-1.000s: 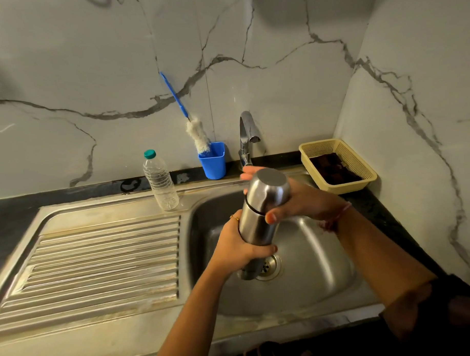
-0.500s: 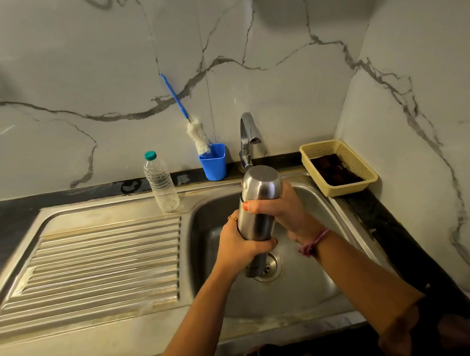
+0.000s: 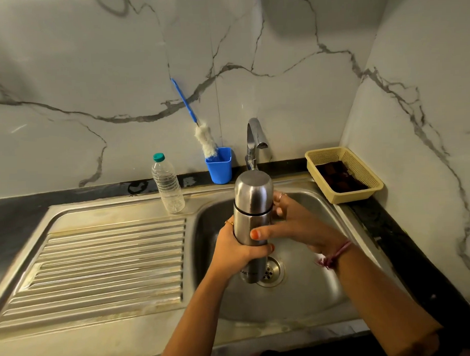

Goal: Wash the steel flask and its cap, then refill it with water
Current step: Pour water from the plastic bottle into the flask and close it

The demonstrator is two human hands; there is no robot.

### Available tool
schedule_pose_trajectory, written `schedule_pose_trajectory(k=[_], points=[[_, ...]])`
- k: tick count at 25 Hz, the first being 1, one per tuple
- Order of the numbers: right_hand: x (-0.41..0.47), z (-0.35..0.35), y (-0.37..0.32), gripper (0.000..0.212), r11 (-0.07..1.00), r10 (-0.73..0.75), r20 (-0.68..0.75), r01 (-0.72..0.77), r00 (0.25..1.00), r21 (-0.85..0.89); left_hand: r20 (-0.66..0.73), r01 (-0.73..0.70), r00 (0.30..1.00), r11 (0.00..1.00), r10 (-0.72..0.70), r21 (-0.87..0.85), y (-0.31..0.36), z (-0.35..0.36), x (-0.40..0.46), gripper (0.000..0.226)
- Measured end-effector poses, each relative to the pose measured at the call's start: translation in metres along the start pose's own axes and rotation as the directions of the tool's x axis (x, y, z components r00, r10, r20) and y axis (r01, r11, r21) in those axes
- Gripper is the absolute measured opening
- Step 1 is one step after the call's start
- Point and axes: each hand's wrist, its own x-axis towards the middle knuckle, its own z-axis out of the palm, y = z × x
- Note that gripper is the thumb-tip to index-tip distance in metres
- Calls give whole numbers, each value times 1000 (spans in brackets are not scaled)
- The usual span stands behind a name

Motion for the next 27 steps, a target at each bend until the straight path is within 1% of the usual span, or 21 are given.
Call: schedule_pose_trajectory(k=[3, 6, 8, 10, 13, 15, 17, 19, 20, 22, 27], points=[[1, 9, 12, 63, 993, 18, -96, -28, 995, -111, 20, -22, 1000, 999, 23, -33, 0, -8, -2, 58], [10, 20, 11, 72, 990, -40, -140, 20, 989, -139, 52, -17, 998, 997, 20, -69, 5, -20, -5, 62], [16, 28, 7, 76, 989, -84, -167, 61, 982, -135, 65, -25, 997, 997, 30, -80, 8, -32, -4, 68], [24, 39, 1, 77, 990, -107, -183, 87, 977, -111, 79, -28, 996, 998, 32, -53, 11, -48, -2, 76], [36, 61, -9, 74, 993, -107, -176, 98, 979, -57, 89, 1, 996, 1000, -1, -6, 11, -78, -5, 92], [47, 78, -16, 73, 995, -92, -154, 87, 984, -40, 83, 35, 996, 999, -33, -12, 11, -107, -14, 95], [61, 97, -23, 82, 997, -75, -127, 71, 989, -35, 74, 59, 996, 998, -58, -15, 13, -142, -24, 89], [76, 117, -29, 90, 998, -61, -109, 58, 992, -36, 71, 58, 996, 998, -59, 20, 19, -178, -32, 69], [83, 128, -34, 90, 998, -61, -101, 58, 993, -35, 70, 59, 996, 998, -62, 36, 22, -195, -34, 59], [98, 148, -42, 83, 996, -81, -82, 78, 993, -39, 52, 47, 997, 996, -51, 81, 25, -223, -36, 53], [140, 199, -63, 59, 993, -110, -9, 110, 994, -36, -89, -5, 996, 988, 19, 152, 12, -289, -35, 59]])
